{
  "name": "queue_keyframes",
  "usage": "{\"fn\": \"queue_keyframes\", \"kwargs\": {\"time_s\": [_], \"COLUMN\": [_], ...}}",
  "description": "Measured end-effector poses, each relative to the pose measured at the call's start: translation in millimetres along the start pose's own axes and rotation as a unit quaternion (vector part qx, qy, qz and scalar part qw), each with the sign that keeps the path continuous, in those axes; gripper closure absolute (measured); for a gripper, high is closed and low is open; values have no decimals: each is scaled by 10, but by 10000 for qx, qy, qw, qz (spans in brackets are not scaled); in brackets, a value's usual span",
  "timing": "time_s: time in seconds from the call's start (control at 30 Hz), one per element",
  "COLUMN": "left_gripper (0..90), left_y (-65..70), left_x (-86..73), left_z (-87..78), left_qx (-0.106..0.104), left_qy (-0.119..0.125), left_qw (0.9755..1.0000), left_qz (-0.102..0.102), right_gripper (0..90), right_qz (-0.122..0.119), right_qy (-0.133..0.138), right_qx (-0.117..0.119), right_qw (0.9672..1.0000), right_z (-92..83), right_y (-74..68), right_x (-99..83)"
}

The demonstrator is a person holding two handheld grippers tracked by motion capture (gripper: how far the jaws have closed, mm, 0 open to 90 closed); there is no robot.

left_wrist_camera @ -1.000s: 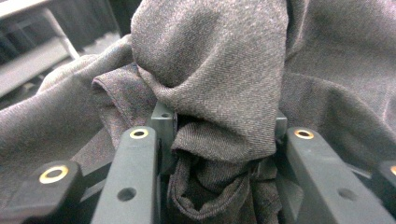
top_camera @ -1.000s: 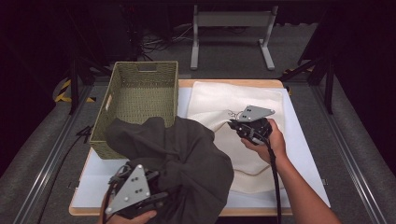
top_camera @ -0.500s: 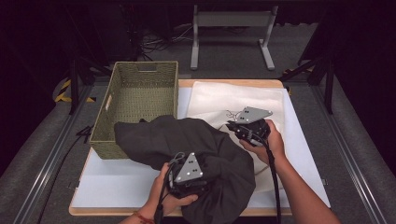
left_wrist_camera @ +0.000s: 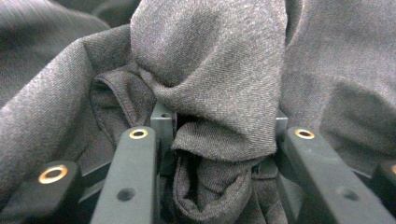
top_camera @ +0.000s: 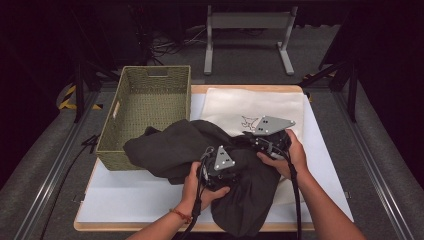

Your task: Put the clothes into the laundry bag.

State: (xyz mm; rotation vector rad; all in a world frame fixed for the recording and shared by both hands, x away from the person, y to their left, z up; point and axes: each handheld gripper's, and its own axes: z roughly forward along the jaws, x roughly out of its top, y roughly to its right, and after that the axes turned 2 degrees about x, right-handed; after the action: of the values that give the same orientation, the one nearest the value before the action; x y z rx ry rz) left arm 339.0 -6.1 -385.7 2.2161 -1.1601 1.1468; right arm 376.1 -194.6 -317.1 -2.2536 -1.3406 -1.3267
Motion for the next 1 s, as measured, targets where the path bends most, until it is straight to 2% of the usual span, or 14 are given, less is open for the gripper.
{"fn": "queue_keyframes", "kwargs": {"time_s": [0.1,0.2,0.23,0.3,0.43,0.57,0.67,0.73,0.9,1.0], "left_gripper": [619,619,619,618,614,610,598,575,435,317], "left_y": [-35,-80,-85,-80,-136,-185,-224,-223,-209,-171], "left_x": [45,80,92,112,112,155,166,163,99,111], "left_z": [53,89,100,142,240,341,410,452,420,375], "left_qx": [183,274,332,455,438,727,852,921,529,210], "left_qy": [56,124,128,47,-63,150,293,378,629,553], "left_qw": [9997,9992,9990,9989,9987,9962,9933,9922,9937,9960], "left_qz": [-119,-256,-254,-114,-260,-462,-723,-751,-764,-672], "right_gripper": [887,888,888,889,889,889,889,889,889,888], "right_qz": [-13,17,40,106,173,94,90,154,277,331], "right_qy": [12,39,59,121,164,120,96,41,21,-11], "right_qx": [40,41,34,38,154,182,218,189,175,142], "right_qw": [10000,10000,10000,9999,9996,9997,9997,9997,9995,9994], "right_z": [-10,-16,-21,-41,-72,-86,-92,-76,-58,-53], "right_y": [-36,-53,-52,-40,-41,-109,-135,-126,-77,-46], "right_x": [20,26,26,24,31,62,61,37,-66,-129]}}
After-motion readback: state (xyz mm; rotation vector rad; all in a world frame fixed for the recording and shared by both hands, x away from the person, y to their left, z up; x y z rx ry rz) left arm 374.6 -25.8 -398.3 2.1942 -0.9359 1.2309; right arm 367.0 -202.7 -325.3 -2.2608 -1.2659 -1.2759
